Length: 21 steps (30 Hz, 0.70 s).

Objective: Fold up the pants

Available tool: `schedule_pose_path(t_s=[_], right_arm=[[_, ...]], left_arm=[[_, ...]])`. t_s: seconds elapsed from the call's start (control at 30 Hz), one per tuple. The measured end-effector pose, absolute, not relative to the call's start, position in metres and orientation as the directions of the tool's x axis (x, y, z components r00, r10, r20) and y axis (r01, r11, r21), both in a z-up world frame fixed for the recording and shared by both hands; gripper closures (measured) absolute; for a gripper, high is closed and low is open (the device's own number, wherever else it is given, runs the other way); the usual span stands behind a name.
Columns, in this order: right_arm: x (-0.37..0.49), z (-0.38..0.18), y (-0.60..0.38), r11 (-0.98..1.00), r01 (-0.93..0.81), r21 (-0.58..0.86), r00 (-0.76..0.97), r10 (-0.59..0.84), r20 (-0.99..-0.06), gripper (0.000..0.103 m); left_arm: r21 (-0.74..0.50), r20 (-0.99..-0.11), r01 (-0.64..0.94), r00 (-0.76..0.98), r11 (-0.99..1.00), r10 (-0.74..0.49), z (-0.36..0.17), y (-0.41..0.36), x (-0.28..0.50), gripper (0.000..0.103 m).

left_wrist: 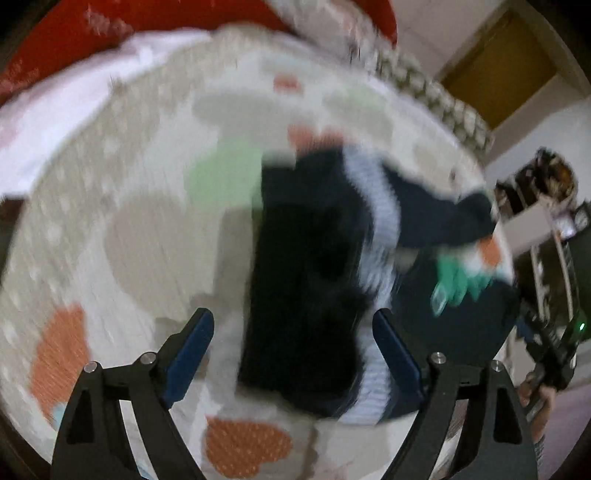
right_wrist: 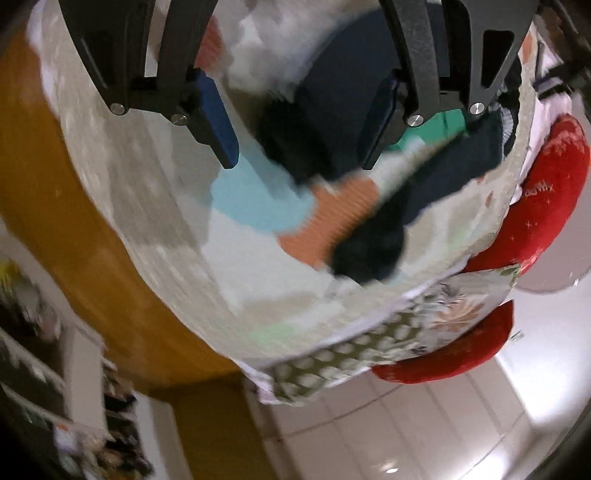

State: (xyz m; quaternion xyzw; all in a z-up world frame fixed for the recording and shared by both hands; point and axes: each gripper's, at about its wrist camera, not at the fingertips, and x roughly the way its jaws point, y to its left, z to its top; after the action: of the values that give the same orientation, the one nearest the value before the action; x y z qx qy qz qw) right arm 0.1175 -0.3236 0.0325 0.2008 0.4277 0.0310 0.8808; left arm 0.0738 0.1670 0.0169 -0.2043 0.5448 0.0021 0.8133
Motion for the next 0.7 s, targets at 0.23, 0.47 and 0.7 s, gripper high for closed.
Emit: schedule_pose_path(t_s=[0.23,0.47,0.7], right_arm=[[0.115,0.000,-0.316,0.851,0.142,0.506,0.640,0.311,-0.702,0.049],[0.096,0.020,-0.308,0.839,0.127,0.529,0.625,0.347,-0.699,0.094],[0.019,0.032,-0.329,0.792,0.109,0.601,0.631,0.412,-0.658,0.094]], left_arm=[[-0.151,-0.909,-0.159,0.409,0.976,-0.074,-0.003,0.109,0.081,0.065],[-0.192,-0.886,-0.154,0.453,0.969,-0.104,0.036,0.124,0.051,0.076],[-0.228,-0.878,-0.175,0.462,0.958,-0.125,0.038,0.132,0.012,0.072]])
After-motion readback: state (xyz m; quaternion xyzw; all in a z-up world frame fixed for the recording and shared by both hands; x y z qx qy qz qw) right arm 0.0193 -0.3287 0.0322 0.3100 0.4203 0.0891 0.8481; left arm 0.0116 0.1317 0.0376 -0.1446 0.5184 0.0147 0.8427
